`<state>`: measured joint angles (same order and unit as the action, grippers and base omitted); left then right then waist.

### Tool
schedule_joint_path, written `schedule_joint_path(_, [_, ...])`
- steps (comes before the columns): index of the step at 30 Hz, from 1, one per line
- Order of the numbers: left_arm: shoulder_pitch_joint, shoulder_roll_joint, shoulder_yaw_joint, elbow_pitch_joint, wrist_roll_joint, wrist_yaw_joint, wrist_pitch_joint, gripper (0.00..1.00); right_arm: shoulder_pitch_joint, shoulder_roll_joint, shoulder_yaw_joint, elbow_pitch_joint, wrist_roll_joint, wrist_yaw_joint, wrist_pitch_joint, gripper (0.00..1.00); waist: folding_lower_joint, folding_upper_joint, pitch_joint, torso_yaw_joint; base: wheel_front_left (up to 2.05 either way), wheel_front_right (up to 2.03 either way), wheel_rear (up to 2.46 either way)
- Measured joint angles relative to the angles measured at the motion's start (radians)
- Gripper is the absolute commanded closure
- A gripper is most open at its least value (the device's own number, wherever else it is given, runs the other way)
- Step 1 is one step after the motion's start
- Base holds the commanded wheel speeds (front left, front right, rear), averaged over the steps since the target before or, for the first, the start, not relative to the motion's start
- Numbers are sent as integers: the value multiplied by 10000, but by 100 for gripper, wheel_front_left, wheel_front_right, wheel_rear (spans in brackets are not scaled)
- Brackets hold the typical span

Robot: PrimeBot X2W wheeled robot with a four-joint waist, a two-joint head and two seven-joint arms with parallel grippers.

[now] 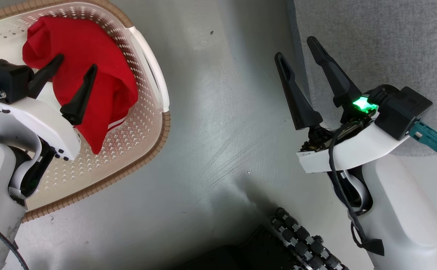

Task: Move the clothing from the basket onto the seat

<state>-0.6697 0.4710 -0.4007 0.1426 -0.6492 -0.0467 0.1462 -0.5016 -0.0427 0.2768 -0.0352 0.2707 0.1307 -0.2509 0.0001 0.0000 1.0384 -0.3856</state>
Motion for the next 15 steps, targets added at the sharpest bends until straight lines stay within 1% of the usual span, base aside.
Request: schedule_joint_path(15, [-302, -75, -2, 476, -104, -13, 107, 0, -11, 0, -100, 33, -94, 0, 0, 0, 0, 0, 205, 133, 0, 0, 0])
